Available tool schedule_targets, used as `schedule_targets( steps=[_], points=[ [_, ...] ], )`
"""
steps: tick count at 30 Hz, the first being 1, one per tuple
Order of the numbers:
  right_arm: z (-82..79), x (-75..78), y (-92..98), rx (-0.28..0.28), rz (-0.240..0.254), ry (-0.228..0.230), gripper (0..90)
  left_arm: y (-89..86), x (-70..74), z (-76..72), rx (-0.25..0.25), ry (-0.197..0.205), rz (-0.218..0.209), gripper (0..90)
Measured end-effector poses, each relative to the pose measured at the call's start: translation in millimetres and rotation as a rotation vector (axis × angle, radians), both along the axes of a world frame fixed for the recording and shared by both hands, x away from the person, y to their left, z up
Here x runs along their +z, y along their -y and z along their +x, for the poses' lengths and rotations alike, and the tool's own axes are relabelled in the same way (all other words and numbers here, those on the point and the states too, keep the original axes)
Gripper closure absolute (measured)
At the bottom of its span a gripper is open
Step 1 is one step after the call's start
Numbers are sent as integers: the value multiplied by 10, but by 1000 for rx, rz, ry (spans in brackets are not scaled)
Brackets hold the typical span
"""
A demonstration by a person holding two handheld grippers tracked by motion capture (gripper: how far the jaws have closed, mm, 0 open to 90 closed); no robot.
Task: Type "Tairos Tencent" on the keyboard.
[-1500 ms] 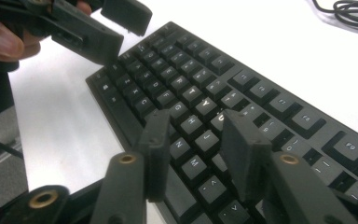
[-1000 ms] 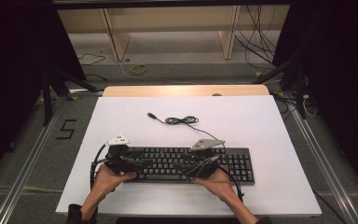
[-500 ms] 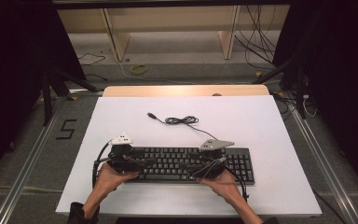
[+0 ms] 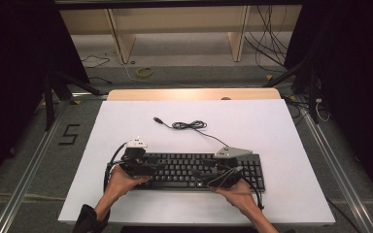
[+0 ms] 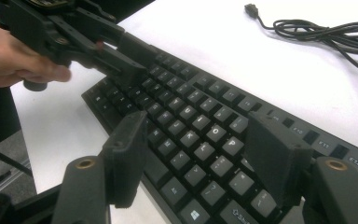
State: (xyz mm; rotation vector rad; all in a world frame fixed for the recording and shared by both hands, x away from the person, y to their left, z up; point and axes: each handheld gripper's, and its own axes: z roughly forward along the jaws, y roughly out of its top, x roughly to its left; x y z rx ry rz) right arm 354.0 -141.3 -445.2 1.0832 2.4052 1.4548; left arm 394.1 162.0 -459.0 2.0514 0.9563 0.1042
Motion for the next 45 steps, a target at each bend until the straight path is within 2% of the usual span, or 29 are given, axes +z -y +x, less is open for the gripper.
schedule_targets(
  steps=[4,11,18,31,34,39,43,45],
  points=[
    [-19,-8,39,-9,-1,3,386,51,-36,25,-13,4,42,642],
    [-53,-2,78,-9,4,5,386,130,-49,53,-19,-4,90,802],
    [-87,-1,103,-8,3,8,387,171,-79,85,-31,0,112,881],
    [-123,-9,138,-6,2,2,386,206,-125,112,-42,-8,126,890],
    [-126,-12,140,-6,1,1,386,226,-146,112,-39,-14,143,892],
    [-129,-18,145,-8,-2,0,386,255,-138,93,-34,2,163,893],
    [-133,-12,159,-12,1,1,386,235,-98,92,-27,-5,139,889],
    [-132,-10,168,-15,1,3,386,220,-66,88,-20,0,122,856]
  ],
)
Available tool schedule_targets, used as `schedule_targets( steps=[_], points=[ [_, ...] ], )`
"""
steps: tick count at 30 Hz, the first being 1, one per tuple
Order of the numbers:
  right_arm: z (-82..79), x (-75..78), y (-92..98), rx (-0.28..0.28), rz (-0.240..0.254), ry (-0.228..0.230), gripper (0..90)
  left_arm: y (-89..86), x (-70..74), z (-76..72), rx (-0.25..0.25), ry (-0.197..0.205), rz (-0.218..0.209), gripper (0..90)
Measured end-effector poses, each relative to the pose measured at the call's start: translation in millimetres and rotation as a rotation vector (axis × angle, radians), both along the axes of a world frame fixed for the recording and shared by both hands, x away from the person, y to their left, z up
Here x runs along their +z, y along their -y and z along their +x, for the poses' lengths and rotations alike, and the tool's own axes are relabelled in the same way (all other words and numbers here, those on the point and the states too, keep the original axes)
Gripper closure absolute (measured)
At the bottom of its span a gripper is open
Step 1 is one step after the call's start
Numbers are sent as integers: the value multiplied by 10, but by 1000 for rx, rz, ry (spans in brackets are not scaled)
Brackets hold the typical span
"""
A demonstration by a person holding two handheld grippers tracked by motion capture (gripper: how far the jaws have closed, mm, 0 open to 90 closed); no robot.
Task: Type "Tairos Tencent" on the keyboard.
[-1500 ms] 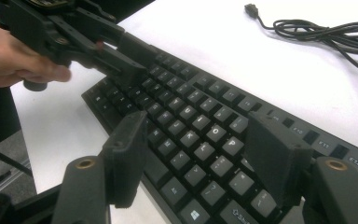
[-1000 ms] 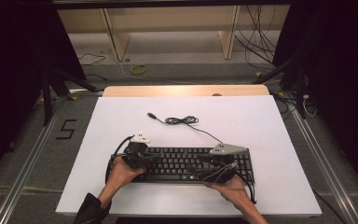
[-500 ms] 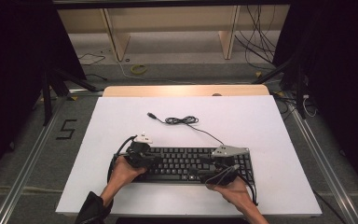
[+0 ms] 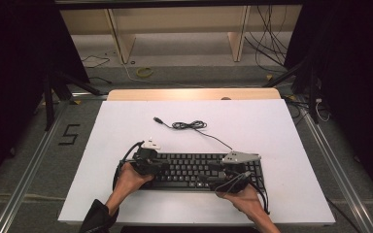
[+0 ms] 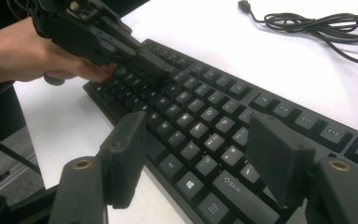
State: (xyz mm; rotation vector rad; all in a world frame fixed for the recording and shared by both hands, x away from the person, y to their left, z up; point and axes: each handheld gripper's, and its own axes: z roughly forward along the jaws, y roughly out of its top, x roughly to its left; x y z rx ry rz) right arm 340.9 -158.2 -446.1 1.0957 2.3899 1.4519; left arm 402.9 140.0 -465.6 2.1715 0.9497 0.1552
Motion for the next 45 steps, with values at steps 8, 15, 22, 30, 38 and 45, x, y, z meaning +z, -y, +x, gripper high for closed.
schedule_targets(
  steps=[8,15,22,30,38,45],
  points=[
    [-6,5,24,-4,2,1,386,-105,93,-7,7,-8,-84,745],
    [-12,8,43,-7,4,5,384,-181,128,-43,5,-24,-142,623],
    [-23,10,61,-10,4,5,380,-217,152,-87,15,-16,-176,487],
    [-34,12,103,-14,12,13,374,-283,159,-171,9,-5,-223,397],
    [-76,15,155,-11,28,28,362,-353,167,-318,-5,23,-291,338],
    [-123,16,206,-14,38,41,349,-414,161,-440,-1,57,-336,308]
  ],
)
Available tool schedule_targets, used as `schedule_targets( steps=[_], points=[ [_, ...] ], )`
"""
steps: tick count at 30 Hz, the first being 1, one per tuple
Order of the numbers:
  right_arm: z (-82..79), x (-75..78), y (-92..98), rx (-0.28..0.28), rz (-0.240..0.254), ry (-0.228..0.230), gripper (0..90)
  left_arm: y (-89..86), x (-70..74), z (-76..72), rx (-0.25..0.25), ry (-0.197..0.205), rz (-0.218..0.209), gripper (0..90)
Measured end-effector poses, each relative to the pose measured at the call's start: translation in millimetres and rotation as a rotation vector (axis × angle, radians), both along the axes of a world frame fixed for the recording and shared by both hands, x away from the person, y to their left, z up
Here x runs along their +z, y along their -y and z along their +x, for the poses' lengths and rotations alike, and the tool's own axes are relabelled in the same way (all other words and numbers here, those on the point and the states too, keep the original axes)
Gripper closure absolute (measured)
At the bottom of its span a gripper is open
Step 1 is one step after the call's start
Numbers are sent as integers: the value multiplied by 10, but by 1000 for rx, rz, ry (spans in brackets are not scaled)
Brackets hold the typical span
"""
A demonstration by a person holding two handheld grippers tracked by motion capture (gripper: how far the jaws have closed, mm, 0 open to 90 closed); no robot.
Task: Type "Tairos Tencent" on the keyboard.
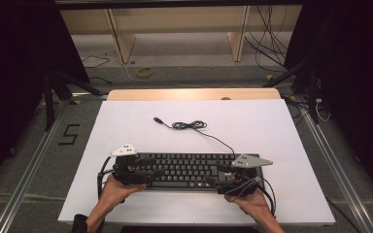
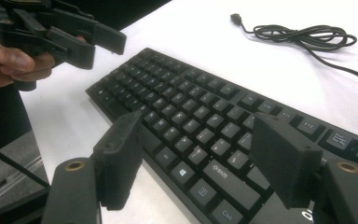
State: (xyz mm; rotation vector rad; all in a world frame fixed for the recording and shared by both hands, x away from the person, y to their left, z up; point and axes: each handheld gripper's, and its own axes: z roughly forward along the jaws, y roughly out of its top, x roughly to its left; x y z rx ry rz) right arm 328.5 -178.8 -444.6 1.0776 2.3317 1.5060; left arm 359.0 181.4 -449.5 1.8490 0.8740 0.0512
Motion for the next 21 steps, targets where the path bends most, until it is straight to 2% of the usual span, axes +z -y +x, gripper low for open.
schedule_targets(
  steps=[9,15,21],
  points=[
    [-85,-17,123,-19,10,19,351,-79,-26,-170,17,22,-34,296],
    [-143,-41,211,-29,7,25,347,-131,-88,-273,22,19,-17,290],
    [-199,-59,281,-38,0,34,344,-175,-108,-328,31,24,-26,285]
  ],
)
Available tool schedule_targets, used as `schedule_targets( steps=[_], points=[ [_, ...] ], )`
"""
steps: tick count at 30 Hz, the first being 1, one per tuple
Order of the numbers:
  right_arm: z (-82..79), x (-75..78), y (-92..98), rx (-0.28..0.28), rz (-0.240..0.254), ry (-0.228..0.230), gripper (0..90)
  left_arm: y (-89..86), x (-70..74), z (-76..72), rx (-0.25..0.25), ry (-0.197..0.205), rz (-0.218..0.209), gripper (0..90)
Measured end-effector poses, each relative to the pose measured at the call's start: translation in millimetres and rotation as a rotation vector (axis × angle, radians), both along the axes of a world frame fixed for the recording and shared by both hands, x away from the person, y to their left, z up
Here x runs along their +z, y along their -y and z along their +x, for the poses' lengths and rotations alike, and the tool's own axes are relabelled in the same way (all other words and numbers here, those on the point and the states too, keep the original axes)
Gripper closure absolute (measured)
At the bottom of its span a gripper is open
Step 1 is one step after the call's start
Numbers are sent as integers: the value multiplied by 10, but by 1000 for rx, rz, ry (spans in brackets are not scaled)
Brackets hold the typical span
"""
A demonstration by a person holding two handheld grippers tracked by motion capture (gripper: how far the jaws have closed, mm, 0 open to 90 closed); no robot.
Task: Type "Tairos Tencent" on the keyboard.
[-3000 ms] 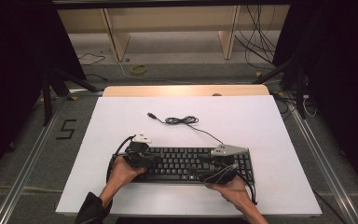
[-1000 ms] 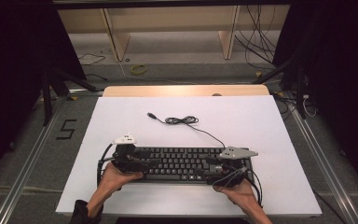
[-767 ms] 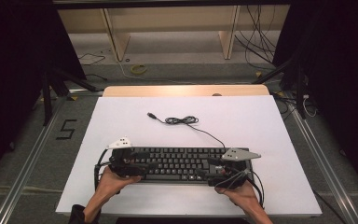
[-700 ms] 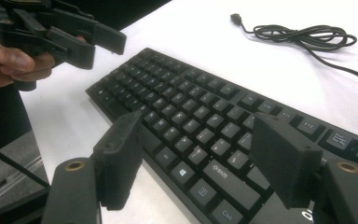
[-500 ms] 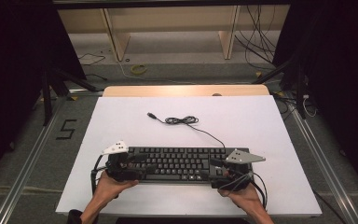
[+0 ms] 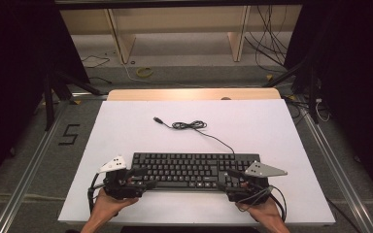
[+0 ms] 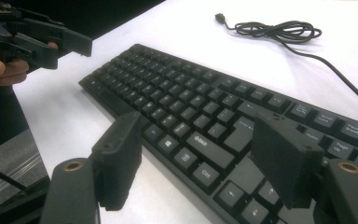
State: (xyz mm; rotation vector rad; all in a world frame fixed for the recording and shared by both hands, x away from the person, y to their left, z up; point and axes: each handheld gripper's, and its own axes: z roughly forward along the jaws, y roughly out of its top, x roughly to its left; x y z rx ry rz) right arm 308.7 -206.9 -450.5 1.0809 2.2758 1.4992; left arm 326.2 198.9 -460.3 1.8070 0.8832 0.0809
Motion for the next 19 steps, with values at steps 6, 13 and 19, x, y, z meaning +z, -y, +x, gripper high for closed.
schedule_targets(
  steps=[6,13,19],
  points=[
    [-29,-17,51,-12,-7,2,342,8,-3,-3,-2,2,-1,283],
    [-26,-23,62,-17,-7,3,342,-2,-9,11,1,3,2,283],
    [-25,-26,54,-15,-10,1,341,-13,-11,18,11,3,-2,282]
  ],
)
